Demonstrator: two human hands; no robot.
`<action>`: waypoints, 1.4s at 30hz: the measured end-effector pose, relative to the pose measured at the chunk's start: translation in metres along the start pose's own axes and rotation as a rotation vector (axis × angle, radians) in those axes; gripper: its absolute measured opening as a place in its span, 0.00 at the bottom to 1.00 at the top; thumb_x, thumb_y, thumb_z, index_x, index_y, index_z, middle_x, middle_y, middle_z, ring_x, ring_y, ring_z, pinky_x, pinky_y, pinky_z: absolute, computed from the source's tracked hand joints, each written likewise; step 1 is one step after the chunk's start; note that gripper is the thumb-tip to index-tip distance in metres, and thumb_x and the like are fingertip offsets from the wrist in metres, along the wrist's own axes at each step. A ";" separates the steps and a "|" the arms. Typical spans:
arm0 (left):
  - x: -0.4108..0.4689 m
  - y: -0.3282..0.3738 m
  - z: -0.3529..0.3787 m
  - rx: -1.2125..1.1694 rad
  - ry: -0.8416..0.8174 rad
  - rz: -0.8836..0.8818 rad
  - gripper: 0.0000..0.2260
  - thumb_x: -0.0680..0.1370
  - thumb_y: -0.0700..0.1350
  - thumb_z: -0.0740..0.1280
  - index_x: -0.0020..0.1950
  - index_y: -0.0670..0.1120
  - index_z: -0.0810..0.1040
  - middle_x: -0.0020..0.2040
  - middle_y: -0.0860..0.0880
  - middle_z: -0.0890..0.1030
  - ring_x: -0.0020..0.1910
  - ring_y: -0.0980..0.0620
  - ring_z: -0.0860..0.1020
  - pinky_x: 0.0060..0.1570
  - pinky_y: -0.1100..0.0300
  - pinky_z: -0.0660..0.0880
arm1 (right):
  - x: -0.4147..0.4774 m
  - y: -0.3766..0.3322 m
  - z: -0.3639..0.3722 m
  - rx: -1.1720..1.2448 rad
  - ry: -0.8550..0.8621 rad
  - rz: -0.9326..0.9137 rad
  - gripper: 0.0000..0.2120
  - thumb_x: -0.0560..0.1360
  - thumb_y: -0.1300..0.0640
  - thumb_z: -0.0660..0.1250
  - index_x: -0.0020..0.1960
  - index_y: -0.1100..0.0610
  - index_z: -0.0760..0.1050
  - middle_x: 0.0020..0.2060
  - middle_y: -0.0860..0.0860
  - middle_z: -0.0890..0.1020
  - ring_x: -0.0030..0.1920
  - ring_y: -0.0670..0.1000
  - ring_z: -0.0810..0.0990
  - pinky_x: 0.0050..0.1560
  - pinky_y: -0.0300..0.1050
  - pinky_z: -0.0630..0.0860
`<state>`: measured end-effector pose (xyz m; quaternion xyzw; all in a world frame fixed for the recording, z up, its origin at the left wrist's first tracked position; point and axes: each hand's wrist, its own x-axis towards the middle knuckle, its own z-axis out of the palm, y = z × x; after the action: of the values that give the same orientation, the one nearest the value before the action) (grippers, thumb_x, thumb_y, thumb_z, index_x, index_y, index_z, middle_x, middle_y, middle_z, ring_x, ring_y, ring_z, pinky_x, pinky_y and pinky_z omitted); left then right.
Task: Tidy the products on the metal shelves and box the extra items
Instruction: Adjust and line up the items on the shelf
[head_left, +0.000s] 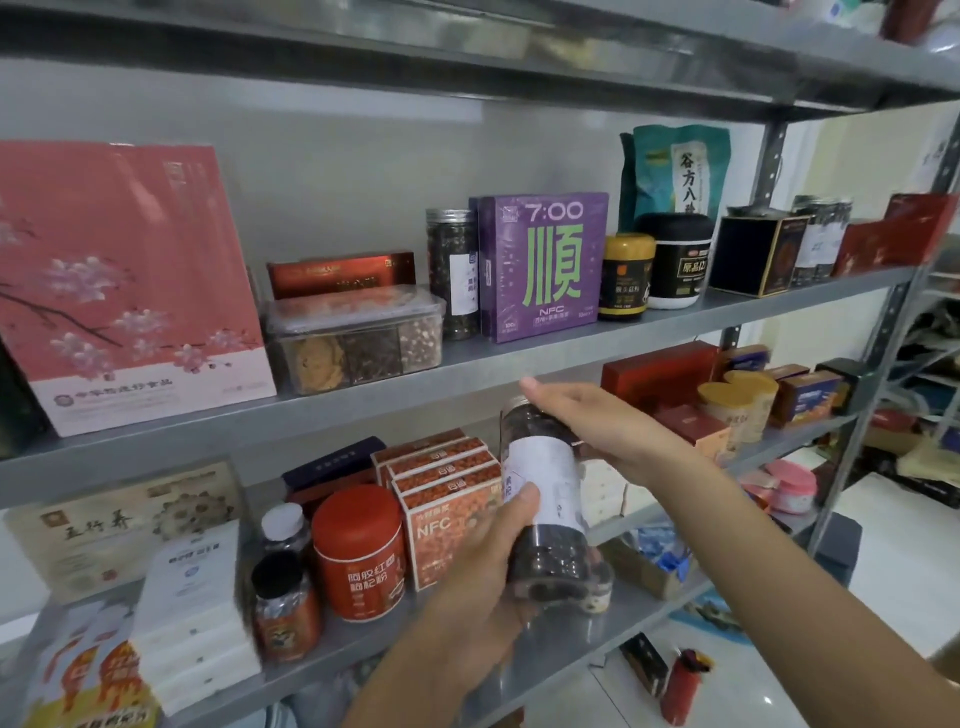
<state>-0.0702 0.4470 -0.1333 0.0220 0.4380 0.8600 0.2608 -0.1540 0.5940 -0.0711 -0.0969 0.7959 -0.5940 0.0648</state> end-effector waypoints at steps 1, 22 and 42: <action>0.002 0.000 0.004 -0.209 -0.066 -0.061 0.29 0.69 0.48 0.77 0.64 0.35 0.76 0.51 0.34 0.81 0.45 0.39 0.82 0.47 0.46 0.81 | 0.000 0.002 -0.008 0.148 -0.083 0.045 0.22 0.74 0.38 0.64 0.55 0.56 0.80 0.42 0.48 0.86 0.40 0.44 0.84 0.34 0.36 0.78; 0.073 -0.043 0.065 0.557 0.450 0.482 0.23 0.69 0.64 0.72 0.62 0.61 0.75 0.56 0.59 0.83 0.55 0.59 0.81 0.53 0.63 0.77 | 0.045 0.018 -0.085 0.185 -0.341 -0.006 0.36 0.54 0.35 0.75 0.57 0.51 0.76 0.50 0.51 0.85 0.47 0.48 0.84 0.43 0.43 0.79; 0.048 0.001 0.033 0.771 0.702 0.648 0.31 0.64 0.54 0.79 0.62 0.59 0.67 0.55 0.55 0.81 0.52 0.60 0.80 0.51 0.60 0.79 | 0.047 -0.040 -0.035 0.021 -0.374 -0.281 0.16 0.68 0.54 0.78 0.54 0.51 0.79 0.47 0.48 0.84 0.48 0.48 0.83 0.52 0.46 0.79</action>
<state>-0.1030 0.4939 -0.1215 -0.0380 0.7484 0.6310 -0.2006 -0.2042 0.6052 -0.0225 -0.3145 0.7425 -0.5772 0.1289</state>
